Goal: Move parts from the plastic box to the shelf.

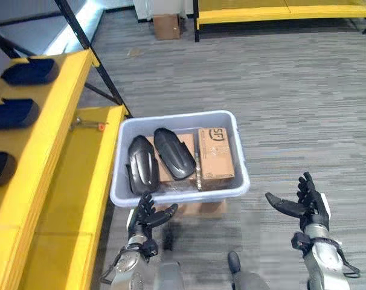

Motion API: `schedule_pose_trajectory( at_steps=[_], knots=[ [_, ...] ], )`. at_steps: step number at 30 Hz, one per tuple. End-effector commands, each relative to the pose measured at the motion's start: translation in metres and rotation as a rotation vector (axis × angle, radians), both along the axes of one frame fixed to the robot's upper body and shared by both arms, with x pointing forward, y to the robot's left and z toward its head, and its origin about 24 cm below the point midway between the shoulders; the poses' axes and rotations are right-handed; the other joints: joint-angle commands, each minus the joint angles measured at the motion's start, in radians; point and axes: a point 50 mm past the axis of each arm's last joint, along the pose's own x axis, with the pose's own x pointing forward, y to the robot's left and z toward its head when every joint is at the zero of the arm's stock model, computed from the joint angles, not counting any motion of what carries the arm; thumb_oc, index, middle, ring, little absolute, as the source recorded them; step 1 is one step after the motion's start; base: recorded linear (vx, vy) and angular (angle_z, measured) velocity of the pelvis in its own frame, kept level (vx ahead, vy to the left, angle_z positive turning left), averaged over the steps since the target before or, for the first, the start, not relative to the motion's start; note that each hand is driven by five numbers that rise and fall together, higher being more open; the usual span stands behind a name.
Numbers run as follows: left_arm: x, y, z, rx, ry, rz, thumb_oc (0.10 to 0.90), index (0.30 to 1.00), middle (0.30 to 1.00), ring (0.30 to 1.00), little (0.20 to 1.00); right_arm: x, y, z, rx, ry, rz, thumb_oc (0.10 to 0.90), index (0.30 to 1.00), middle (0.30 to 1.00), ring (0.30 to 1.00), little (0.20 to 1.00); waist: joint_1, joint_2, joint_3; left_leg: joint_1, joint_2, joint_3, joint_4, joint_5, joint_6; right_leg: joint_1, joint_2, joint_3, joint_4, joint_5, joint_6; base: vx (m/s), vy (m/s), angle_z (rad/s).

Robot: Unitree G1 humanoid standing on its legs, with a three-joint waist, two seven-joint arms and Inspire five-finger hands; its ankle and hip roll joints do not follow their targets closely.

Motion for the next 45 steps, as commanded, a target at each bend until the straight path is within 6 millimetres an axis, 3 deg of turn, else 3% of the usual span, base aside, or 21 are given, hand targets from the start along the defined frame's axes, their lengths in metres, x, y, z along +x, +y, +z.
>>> schedule_pose_trajectory(
  at_steps=[1,3,8,16,18,19,22,23,31,35,45],
  knots=[
    [0.001,0.023,0.039,0.114,-0.193,0.032,0.900,1.000,1.000,1.000,1.000,0.012,0.008,0.041,-0.025,-0.233,0.050,0.900,1.000,1.000,1.000,1.000,0.039,-0.018,-0.074,0.017,0.044,0.012,-0.009,-0.008,-0.004,0.045,-0.080,-0.112,-0.041,0.139,-0.067,0.15,0.291,-0.58],
    [0.002,0.025,0.041,0.122,-0.204,0.040,0.900,1.000,1.000,1.000,1.000,0.010,0.003,0.049,-0.087,-0.251,0.037,0.900,1.000,1.000,1.000,1.000,0.034,-0.039,-0.037,0.004,0.025,0.041,0.033,-0.031,-0.016,0.022,-0.127,-0.140,-0.038,0.135,-0.058,0.14,0.265,-0.35],
    [0.008,0.025,0.049,0.140,-0.235,0.033,0.900,1.000,1.000,1.000,1.000,0.015,-0.006,0.068,-0.244,-0.289,0.033,0.900,1.000,1.000,1.000,1.000,0.034,-0.059,0.032,-0.017,0.024,0.042,0.056,-0.038,-0.022,-0.002,-0.142,-0.153,-0.036,0.133,-0.051,0.02,0.086,-0.01],
    [0.024,0.024,0.073,0.180,-0.317,0.030,0.900,1.000,1.000,1.000,1.000,0.042,-0.029,0.120,-0.652,-0.371,0.011,0.900,1.000,1.000,1.000,1.000,0.036,-0.102,0.182,-0.066,0.051,0.021,0.075,-0.031,-0.035,-0.039,-0.120,-0.163,-0.018,0.135,-0.036,-0.02,-0.017,-0.01],
    [0.025,0.025,0.074,0.183,-0.318,0.034,0.900,1.000,1.000,1.000,1.000,0.050,-0.030,0.129,-0.763,-0.361,0.046,0.900,1.000,1.000,1.000,1.000,0.038,-0.111,0.191,-0.090,0.059,0.012,0.073,-0.027,-0.036,-0.065,-0.107,-0.164,-0.010,0.137,-0.034,-0.01,-0.063,0.01],
    [0.025,0.025,0.074,0.181,-0.318,0.045,0.900,1.000,1.000,1.000,1.000,0.059,-0.025,0.146,-0.887,-0.395,0.090,0.900,1.000,1.000,1.000,1.000,0.042,-0.119,0.191,-0.118,0.068,0.005,0.065,-0.022,-0.037,-0.099,-0.097,-0.160,-0.002,0.138,-0.032,0.00,-0.057,0.05],
    [0.026,0.021,0.075,0.164,-0.323,0.046,0.900,1.000,1.000,1.000,1.000,0.069,-0.015,0.159,-0.961,-0.436,0.152,0.900,1.000,1.000,1.000,1.000,0.042,-0.122,0.191,-0.144,0.076,-0.002,0.056,-0.016,-0.037,-0.132,-0.088,-0.161,0.005,0.142,-0.030,0.00,-0.051,-0.03],
    [0.026,0.018,0.075,0.160,-0.322,0.038,0.900,1.000,1.000,1.000,1.000,0.078,-0.004,0.174,-1.069,-0.472,0.222,0.900,1.000,1.000,1.000,1.000,0.047,-0.125,0.191,-0.170,0.084,-0.008,0.046,-0.010,-0.037,-0.165,-0.081,-0.160,0.011,0.145,-0.027,0.00,-0.053,-0.02],
    [0.025,0.009,0.074,0.146,-0.312,0.011,0.900,1.000,1.000,1.000,1.000,0.104,0.037,0.217,-1.452,-0.569,0.430,0.900,1.000,1.000,1.000,1.000,0.059,-0.128,0.191,-0.258,0.108,-0.031,0.020,0.003,-0.039,-0.273,-0.054,-0.158,0.034,0.161,-0.020,0.00,-0.040,0.01],
    [0.028,0.006,0.075,0.136,-0.312,0.013,0.900,1.000,1.000,1.000,1.000,0.111,0.059,0.225,-1.559,-0.599,0.514,0.900,1.000,1.000,1.000,1.000,0.067,-0.134,0.191,-0.283,0.113,-0.039,0.018,0.002,-0.040,-0.301,-0.049,-0.160,0.034,0.168,-0.020,0.01,-0.025,0.02],
    [0.036,-0.004,0.081,0.102,-0.347,0.026,0.900,1.000,1.000,1.000,1.000,0.127,0.106,0.245,-1.594,-0.736,0.550,0.900,1.000,1.000,1.000,1.000,0.087,-0.139,0.191,-0.332,0.111,-0.050,0.022,0.000,-0.042,-0.330,-0.050,-0.165,0.026,0.176,-0.022,0.01,-0.002,0.03]
  ],
)
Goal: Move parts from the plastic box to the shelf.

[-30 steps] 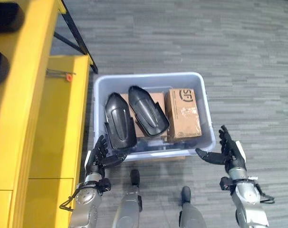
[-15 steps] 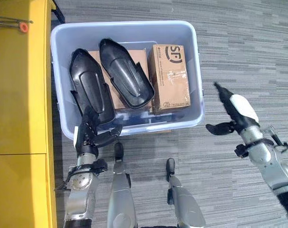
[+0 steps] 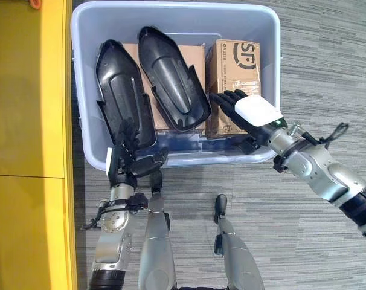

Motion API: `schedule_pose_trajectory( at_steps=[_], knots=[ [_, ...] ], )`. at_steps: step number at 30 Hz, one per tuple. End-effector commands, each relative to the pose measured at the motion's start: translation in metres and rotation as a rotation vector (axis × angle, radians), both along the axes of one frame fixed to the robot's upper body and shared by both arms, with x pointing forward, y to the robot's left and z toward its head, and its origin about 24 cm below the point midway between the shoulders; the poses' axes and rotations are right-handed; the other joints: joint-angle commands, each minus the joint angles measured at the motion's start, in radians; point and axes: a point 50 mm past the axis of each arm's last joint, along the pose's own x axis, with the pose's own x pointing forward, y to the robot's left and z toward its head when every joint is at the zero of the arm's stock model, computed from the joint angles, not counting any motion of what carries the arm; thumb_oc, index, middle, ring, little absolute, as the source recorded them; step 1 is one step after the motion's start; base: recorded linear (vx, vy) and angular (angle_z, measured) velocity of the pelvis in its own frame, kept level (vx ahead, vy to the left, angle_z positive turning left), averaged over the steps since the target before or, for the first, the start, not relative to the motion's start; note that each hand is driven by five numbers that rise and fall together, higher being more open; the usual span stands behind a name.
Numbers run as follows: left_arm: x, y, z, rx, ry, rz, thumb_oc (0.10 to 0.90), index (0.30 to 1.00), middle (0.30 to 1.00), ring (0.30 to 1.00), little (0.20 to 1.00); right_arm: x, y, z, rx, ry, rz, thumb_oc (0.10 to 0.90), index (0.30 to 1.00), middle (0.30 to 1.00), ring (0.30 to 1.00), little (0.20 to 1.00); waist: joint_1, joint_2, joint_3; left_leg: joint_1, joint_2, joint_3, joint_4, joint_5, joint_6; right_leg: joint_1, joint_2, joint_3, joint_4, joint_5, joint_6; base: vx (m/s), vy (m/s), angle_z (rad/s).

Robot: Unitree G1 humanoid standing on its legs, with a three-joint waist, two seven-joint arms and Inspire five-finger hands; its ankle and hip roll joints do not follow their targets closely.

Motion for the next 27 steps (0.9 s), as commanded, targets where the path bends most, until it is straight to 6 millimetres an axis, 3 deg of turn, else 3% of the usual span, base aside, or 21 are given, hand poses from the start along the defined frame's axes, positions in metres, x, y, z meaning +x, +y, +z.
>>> schedule_pose_trajectory(
  at_steps=[1,12,19,27],
  knots=[
    [-0.016,-0.003,-0.033,-0.053,0.139,0.013,0.900,1.000,1.000,1.000,1.000,-0.004,0.014,0.056,-0.006,-0.232,0.066,0.900,1.000,1.000,1.000,1.000,-0.002,0.007,-0.011,0.041,0.100,-0.031,-0.040,-0.080,-0.005,-0.019,-0.054,0.027,0.076,0.067,-0.083,0.01,0.008,0.06],
    [-0.013,0.000,-0.027,-0.071,0.104,0.067,0.900,1.000,1.000,1.000,1.000,0.008,0.046,0.070,0.007,-0.281,0.102,0.900,1.000,1.000,1.000,1.000,0.029,0.000,-0.011,-0.009,0.098,-0.049,-0.045,-0.082,-0.004,-0.049,-0.049,0.015,0.073,0.071,-0.082,0.01,0.004,0.05],
    [-0.011,-0.002,-0.023,-0.083,0.079,0.074,0.900,1.000,1.000,1.000,1.000,0.019,0.052,0.067,0.032,-0.262,0.076,0.900,1.000,1.000,1.000,1.000,0.038,-0.003,-0.011,-0.031,0.098,-0.061,-0.048,-0.083,-0.002,-0.061,-0.042,0.010,0.070,0.072,-0.081,0.00,0.000,0.01],
    [-0.009,0.000,-0.012,-0.068,0.026,0.098,0.900,1.000,1.000,1.000,1.000,0.034,0.045,0.068,0.066,-0.257,-0.009,0.900,1.000,1.000,1.000,1.000,0.050,0.003,-0.011,-0.051,0.096,-0.071,-0.061,-0.079,-0.001,-0.072,-0.039,0.005,0.063,0.075,-0.081,0.00,0.006,0.04]
  ],
)
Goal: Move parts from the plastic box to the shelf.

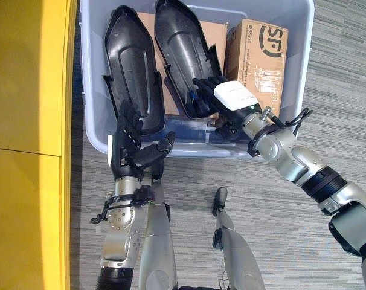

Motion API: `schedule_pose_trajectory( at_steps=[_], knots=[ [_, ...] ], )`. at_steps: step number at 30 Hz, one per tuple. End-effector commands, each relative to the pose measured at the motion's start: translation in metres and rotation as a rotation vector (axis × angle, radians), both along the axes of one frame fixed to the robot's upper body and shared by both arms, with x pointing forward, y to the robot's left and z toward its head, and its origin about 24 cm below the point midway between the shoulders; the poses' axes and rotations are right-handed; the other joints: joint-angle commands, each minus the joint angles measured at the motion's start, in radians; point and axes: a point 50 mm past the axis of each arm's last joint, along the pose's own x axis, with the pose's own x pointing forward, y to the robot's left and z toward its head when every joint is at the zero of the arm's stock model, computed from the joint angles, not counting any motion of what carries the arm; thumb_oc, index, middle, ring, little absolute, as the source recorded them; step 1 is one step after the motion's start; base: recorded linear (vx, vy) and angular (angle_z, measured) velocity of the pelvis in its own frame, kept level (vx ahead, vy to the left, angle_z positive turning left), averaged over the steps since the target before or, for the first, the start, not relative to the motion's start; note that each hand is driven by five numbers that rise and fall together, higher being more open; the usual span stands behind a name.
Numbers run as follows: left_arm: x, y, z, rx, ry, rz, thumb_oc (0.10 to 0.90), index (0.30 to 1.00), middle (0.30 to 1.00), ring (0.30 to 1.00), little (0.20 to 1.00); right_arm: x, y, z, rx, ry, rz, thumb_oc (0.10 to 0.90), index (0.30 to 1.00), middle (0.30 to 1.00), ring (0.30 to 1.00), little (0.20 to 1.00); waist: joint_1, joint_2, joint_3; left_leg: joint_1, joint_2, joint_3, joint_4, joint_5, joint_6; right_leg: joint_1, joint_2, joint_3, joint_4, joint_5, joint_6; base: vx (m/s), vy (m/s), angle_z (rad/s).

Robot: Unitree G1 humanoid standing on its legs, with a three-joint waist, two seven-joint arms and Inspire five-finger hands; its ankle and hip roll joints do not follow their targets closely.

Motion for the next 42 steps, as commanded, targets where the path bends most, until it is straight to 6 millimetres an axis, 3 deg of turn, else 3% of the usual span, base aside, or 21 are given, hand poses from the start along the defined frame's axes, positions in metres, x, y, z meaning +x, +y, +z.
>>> schedule_pose_trajectory(
  at_steps=[1,11,23,32,35,37,42],
  knots=[
    [-0.007,0.017,-0.038,-0.026,0.187,0.111,0.900,1.000,1.000,1.000,1.000,-0.002,0.005,0.066,0.017,-0.262,0.032,0.900,1.000,1.000,1.000,1.000,0.014,0.006,-0.010,0.068,0.092,-0.005,-0.064,-0.103,-0.003,0.019,-0.061,0.054,0.044,0.078,-0.075,0.00,0.033,-0.01],
    [-0.007,0.016,-0.032,-0.041,0.151,0.116,0.900,1.000,1.000,1.000,1.000,0.008,-0.004,0.068,0.096,-0.256,-0.043,0.900,1.000,1.000,1.000,1.000,0.022,0.015,-0.010,0.038,0.088,-0.011,-0.070,-0.100,-0.001,0.002,-0.062,0.046,0.036,0.082,-0.074,0.00,0.001,0.00],
    [-0.007,0.013,-0.027,-0.046,0.125,0.105,0.900,1.000,1.000,1.000,1.000,0.011,0.005,0.082,0.133,-0.293,-0.036,0.900,1.000,1.000,1.000,1.000,0.029,0.021,-0.010,-0.010,0.079,-0.021,-0.053,-0.097,0.001,-0.019,-0.064,0.037,0.032,0.086,-0.072,0.00,0.005,0.01],
    [-0.013,0.013,-0.030,-0.048,0.135,0.104,0.900,1.000,1.000,1.000,1.000,0.018,0.011,0.069,0.137,-0.242,-0.048,0.900,1.000,1.000,1.000,1.000,0.043,0.026,-0.010,-0.048,0.074,-0.028,0.005,-0.123,-0.005,-0.028,-0.062,0.031,0.054,0.081,-0.070,-0.01,0.007,0.00],
    [-0.009,0.012,-0.023,-0.047,0.105,0.096,0.900,1.000,1.000,1.000,1.000,0.021,0.016,0.074,0.155,-0.239,-0.050,0.900,1.000,1.000,1.000,1.000,0.040,0.039,-0.010,-0.136,0.056,-0.047,0.069,-0.118,-0.003,-0.099,-0.060,0.041,0.112,0.089,-0.064,-0.10,0.063,-0.03],
    [-0.012,0.010,-0.025,-0.050,0.111,0.090,0.900,1.000,1.000,1.000,1.000,0.025,0.019,0.067,0.171,-0.208,-0.063,0.900,1.000,1.000,1.000,1.000,0.050,0.068,-0.010,-0.208,0.043,-0.067,0.145,-0.144,0.001,-0.174,-0.052,0.056,0.204,0.074,-0.062,-0.10,0.071,-0.04],
    [-0.013,0.007,-0.022,-0.053,0.094,0.079,0.900,1.000,1.000,1.000,1.000,0.032,0.016,0.063,0.193,-0.181,-0.100,0.900,1.000,1.000,1.000,1.000,0.064,0.105,-0.010,-0.318,0.020,-0.102,0.233,-0.158,0.021,-0.290,-0.031,0.078,0.347,0.062,-0.047,-0.07,0.062,0.06]
  ],
)
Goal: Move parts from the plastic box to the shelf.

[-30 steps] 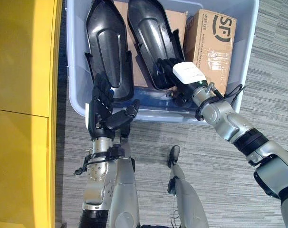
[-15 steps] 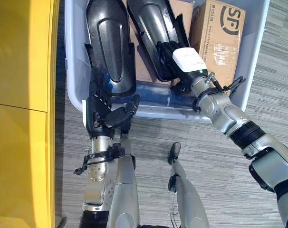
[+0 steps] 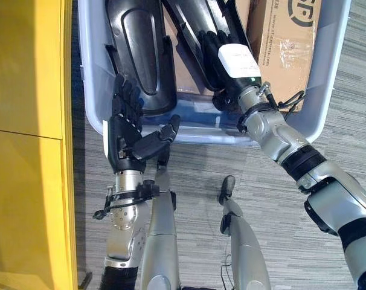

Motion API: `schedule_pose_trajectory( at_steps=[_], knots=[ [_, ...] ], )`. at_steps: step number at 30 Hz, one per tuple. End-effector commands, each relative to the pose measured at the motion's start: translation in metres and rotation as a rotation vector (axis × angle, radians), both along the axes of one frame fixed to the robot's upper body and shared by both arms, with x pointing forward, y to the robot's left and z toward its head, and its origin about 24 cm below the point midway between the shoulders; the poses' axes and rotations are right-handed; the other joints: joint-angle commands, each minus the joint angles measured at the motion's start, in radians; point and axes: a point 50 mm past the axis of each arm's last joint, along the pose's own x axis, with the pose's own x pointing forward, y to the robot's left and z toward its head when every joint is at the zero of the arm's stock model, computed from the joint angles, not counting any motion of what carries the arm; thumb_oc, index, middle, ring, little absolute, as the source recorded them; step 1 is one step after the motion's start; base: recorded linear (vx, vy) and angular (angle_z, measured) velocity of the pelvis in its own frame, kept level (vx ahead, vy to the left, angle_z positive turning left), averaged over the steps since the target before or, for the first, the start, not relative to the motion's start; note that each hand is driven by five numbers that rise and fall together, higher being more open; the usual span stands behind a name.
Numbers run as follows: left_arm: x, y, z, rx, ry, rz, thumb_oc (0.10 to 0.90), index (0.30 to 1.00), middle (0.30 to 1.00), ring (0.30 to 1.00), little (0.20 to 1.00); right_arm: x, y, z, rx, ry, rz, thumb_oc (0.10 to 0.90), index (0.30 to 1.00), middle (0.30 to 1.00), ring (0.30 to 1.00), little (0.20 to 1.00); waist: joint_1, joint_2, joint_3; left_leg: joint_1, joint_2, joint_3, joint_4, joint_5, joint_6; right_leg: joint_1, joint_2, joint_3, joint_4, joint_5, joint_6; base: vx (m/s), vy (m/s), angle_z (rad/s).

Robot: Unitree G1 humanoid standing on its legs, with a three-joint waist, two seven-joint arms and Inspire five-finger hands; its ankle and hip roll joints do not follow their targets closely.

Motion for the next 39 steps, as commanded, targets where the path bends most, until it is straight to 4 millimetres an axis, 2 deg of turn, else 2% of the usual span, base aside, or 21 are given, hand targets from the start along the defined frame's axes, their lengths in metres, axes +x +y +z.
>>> schedule_pose_trajectory(
  at_steps=[1,3,4,5,6,7,9,10,13,14,15,20,21,22,25,29,30,31,34,35,39],
  knots=[
    [-0.009,0.021,-0.053,-0.019,0.277,0.110,0.900,1.000,1.000,1.000,1.000,0.006,-0.003,0.015,0.012,0.031,-0.016,0.900,1.000,1.000,1.000,1.000,0.050,0.045,0.026,-0.045,0.040,-0.047,0.062,-0.135,0.019,0.018,-0.028,0.091,0.054,0.177,-0.035,-0.02,0.036,0.11],
    [-0.011,0.019,-0.058,-0.021,0.296,0.103,0.900,1.000,1.000,1.000,1.000,0.010,-0.010,0.001,0.020,0.080,-0.053,0.900,1.000,1.000,1.000,1.000,0.052,0.061,0.026,-0.054,0.029,-0.047,0.084,-0.148,0.023,0.005,-0.029,0.103,0.109,0.163,-0.032,0.00,0.021,0.07],
    [-0.011,0.018,-0.057,-0.023,0.293,0.099,0.900,1.000,1.000,1.000,1.000,0.012,-0.014,0.000,0.026,0.090,-0.068,0.675,0.684,0.684,0.684,0.684,0.053,0.068,0.026,-0.076,0.022,-0.053,0.096,-0.143,0.024,-0.018,-0.030,0.106,0.138,0.163,-0.031,-0.02,0.022,0.09],
    [-0.008,0.018,-0.053,-0.019,0.276,0.098,0.900,1.000,1.000,1.000,1.000,0.013,-0.014,0.006,0.027,0.081,-0.071,0.618,0.605,0.605,0.605,0.605,0.054,0.069,0.026,-0.101,0.019,-0.059,0.093,-0.126,0.027,-0.045,-0.028,0.105,0.142,0.175,-0.030,-0.02,0.019,0.14],
    [-0.011,0.017,-0.058,-0.018,0.296,0.092,0.900,1.000,1.000,1.000,1.000,0.014,-0.018,-0.007,0.038,0.120,-0.088,0.400,0.300,0.300,0.300,0.300,0.055,0.072,0.026,-0.084,0.014,-0.056,0.103,-0.144,0.030,-0.033,-0.031,0.108,0.168,0.160,-0.029,-0.03,0.017,0.18],
    [-0.008,0.016,-0.054,-0.022,0.278,0.090,0.900,1.000,1.000,1.000,1.000,0.015,-0.019,-0.001,0.047,0.110,-0.092,0.400,0.300,0.300,0.300,0.300,0.056,0.072,0.026,-0.113,0.012,-0.060,0.099,-0.123,0.031,-0.061,-0.028,0.106,0.168,0.171,-0.028,0.01,-0.004,0.21],
    [-0.010,0.014,-0.058,-0.026,0.295,0.083,0.900,1.000,1.000,1.000,1.000,0.016,-0.021,-0.013,0.090,0.152,-0.096,0.400,0.300,0.300,0.300,0.300,0.057,0.071,0.026,-0.086,0.012,-0.058,0.098,-0.137,0.030,-0.040,-0.037,0.103,0.179,0.159,-0.025,0.00,-0.011,0.16],
    [-0.006,0.015,-0.053,-0.028,0.277,0.084,0.900,1.000,1.000,1.000,1.000,0.016,-0.020,-0.007,0.092,0.137,-0.092,0.400,0.300,0.300,0.300,0.300,0.056,0.070,0.026,-0.110,0.014,-0.063,0.090,-0.116,0.031,-0.064,-0.035,0.100,0.175,0.172,-0.024,0.01,-0.020,0.05],
    [-0.008,0.015,-0.058,-0.032,0.300,0.090,0.900,1.000,1.000,1.000,1.000,0.012,-0.019,-0.023,0.144,0.170,-0.071,0.400,0.300,0.300,0.300,0.300,0.047,0.059,0.026,-0.065,0.020,-0.051,0.076,-0.128,0.031,-0.023,-0.041,0.100,0.164,0.161,-0.025,0.01,-0.011,0.03],
    [-0.005,0.016,-0.054,-0.031,0.284,0.095,0.900,1.000,1.000,1.000,1.000,0.011,-0.018,-0.019,0.146,0.153,-0.062,0.400,0.300,0.300,0.300,0.300,0.043,0.057,0.026,-0.076,0.023,-0.052,0.063,-0.109,0.031,-0.036,-0.041,0.097,0.153,0.171,-0.025,0.01,-0.022,0.04],
    [-0.007,0.016,-0.060,-0.032,0.306,0.098,0.900,1.000,1.000,1.000,1.000,0.009,-0.017,-0.031,0.159,0.180,-0.052,0.400,0.300,0.300,0.300,0.300,0.038,0.054,0.026,-0.041,0.028,-0.044,0.058,-0.125,0.030,-0.005,-0.046,0.095,0.150,0.161,-0.025,-0.01,-0.009,0.05],
    [-0.005,0.016,-0.064,-0.040,0.328,0.103,0.900,1.000,1.000,1.000,1.000,-0.004,-0.009,-0.060,0.150,0.228,0.005,0.400,0.300,0.300,0.300,0.300,0.013,0.034,0.026,0.051,0.039,-0.017,0.002,-0.123,0.027,0.071,-0.053,0.086,0.105,0.158,-0.032,0.01,-0.024,0.05],
    [-0.002,0.016,-0.059,-0.040,0.310,0.103,0.900,1.000,1.000,1.000,1.000,-0.003,-0.009,-0.052,0.150,0.210,0.007,0.400,0.300,0.300,0.300,0.300,0.014,0.035,0.026,0.027,0.039,-0.021,-0.003,-0.105,0.028,0.048,-0.051,0.085,0.101,0.169,-0.031,-0.02,-0.023,0.07],
    [0.001,0.016,-0.057,-0.038,0.305,0.101,0.900,1.000,1.000,1.000,1.000,-0.008,-0.009,-0.059,0.148,0.216,0.027,0.400,0.300,0.300,0.300,0.300,0.007,0.025,0.026,0.055,0.044,-0.010,-0.033,-0.084,0.028,0.068,-0.054,0.081,0.066,0.180,-0.035,-0.05,-0.006,0.12],
    [0.003,0.017,-0.062,-0.032,0.330,0.094,0.900,1.000,1.000,1.000,1.000,-0.018,-0.010,-0.071,0.123,0.239,0.060,0.400,0.300,0.300,0.300,0.300,-0.004,0.012,0.026,0.147,0.052,0.010,-0.061,-0.081,0.027,0.151,-0.061,0.073,0.024,0.178,-0.040,-0.02,-0.032,0.08],
    [0.007,0.015,-0.064,-0.029,0.343,0.074,0.900,1.000,1.000,1.000,1.000,-0.023,-0.015,-0.072,0.110,0.231,0.080,0.400,0.300,0.300,0.300,0.300,-0.004,0.005,0.026,0.221,0.055,0.024,-0.091,-0.064,0.027,0.223,-0.062,0.064,-0.022,0.185,-0.046,-0.02,-0.036,0.01],
    [0.005,0.016,-0.069,-0.027,0.366,0.071,0.900,1.000,1.000,1.000,1.000,-0.026,-0.017,-0.079,0.109,0.248,0.080,0.400,0.300,0.300,0.300,0.300,-0.004,0.002,0.026,0.273,0.056,0.034,-0.097,-0.077,0.026,0.271,-0.066,0.066,-0.034,0.174,-0.048,0.00,0.000,0.00],
    [0.008,0.016,-0.066,-0.027,0.353,0.070,0.900,1.000,1.000,1.000,1.000,-0.025,-0.017,-0.074,0.109,0.235,0.080,0.400,0.300,0.300,0.300,0.300,-0.004,0.003,0.026,0.253,0.056,0.030,-0.099,-0.064,0.027,0.252,-0.064,0.065,-0.033,0.183,-0.048,0.00,-0.044,-0.07],
    [0.009,0.014,-0.072,-0.012,0.388,0.043,0.900,1.000,1.000,1.000,1.000,-0.033,-0.026,-0.074,0.138,0.223,0.090,0.400,0.300,0.300,0.300,0.300,-0.005,-0.002,0.026,0.384,0.056,0.054,-0.120,-0.069,0.027,0.380,-0.071,0.066,-0.078,0.172,-0.056,0.00,-0.048,-0.07],
    [0.011,0.015,-0.072,0.002,0.394,0.037,0.900,1.000,1.000,1.000,1.000,-0.040,-0.033,-0.062,0.175,0.165,0.109,0.400,0.300,0.300,0.300,0.300,-0.009,-0.006,0.026,0.449,0.056,0.070,-0.139,-0.062,0.029,0.445,-0.075,0.068,-0.107,0.173,-0.060,0.01,-0.038,-0.05],
    [0.012,0.016,-0.073,0.013,0.402,0.023,0.900,1.000,1.000,1.000,1.000,-0.046,-0.040,-0.051,0.191,0.115,0.119,0.400,0.300,0.300,0.300,0.300,-0.009,-0.001,0.026,0.542,0.052,0.090,-0.164,-0.060,0.033,0.532,-0.082,0.072,-0.138,0.166,-0.064,0.01,-0.024,-0.10]
  ],
)
